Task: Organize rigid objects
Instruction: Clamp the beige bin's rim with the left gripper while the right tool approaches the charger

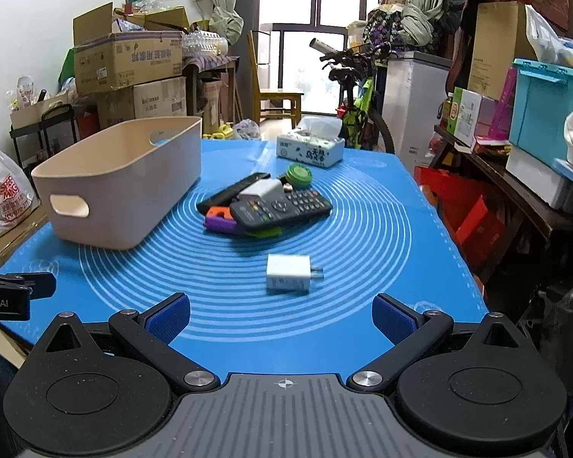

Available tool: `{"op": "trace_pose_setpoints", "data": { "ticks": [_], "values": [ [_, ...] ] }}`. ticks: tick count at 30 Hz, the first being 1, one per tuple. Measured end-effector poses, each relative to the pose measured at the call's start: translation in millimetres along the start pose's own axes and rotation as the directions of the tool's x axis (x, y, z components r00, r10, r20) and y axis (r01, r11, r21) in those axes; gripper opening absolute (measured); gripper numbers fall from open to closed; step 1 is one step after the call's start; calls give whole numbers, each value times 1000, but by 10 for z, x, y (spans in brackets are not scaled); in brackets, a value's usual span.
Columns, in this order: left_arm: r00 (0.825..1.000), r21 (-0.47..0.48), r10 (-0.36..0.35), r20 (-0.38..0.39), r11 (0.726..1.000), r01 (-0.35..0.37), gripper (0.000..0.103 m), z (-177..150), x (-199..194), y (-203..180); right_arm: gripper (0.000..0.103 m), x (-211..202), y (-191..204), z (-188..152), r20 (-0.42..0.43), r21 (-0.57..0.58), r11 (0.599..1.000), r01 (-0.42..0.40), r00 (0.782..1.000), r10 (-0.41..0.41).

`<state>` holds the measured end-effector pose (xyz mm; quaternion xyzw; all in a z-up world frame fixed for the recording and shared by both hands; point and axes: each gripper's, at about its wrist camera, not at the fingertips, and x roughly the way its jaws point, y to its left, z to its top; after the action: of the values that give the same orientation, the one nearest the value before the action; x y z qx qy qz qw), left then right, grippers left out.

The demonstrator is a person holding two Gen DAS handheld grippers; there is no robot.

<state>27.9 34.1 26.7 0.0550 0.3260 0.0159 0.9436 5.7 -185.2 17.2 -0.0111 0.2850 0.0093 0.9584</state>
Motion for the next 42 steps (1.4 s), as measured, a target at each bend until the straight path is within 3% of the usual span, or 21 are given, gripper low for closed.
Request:
{"op": "trace_pose_setpoints", "data": {
  "ticks": [9,17,27,30,35,38,42],
  "values": [
    [998,-29,30,56,999,-28,102,506,251,292,100,258,98,380,32,-3,1000,1,999,-1],
    [998,-30,41,51,999,-39,102,893,587,522,100,564,234,703,46,-5,1000,-2,999,2],
    [998,-60,22,-56,998,-25,101,1188,1215,882,100,1003,323,852,11,1,1000,5,1000,-5],
    [994,-83,9,-111,996,-18,91,1181,1418,993,100,1129,323,860,-4,-1,1000,16,1000,-16],
    [987,-118,-11,-162,993,-9,87,1121,1622,1129,100,1325,313,812,-43,-8,999,37,998,-38],
    [980,-131,-40,-194,991,14,78,1107,1705,1165,100,1428,300,787,-64,-6,999,52,997,-52],
    [967,-152,-85,-240,987,49,56,1081,1803,1224,100,1518,282,756,-82,-12,997,70,994,-71]
  ]
}}
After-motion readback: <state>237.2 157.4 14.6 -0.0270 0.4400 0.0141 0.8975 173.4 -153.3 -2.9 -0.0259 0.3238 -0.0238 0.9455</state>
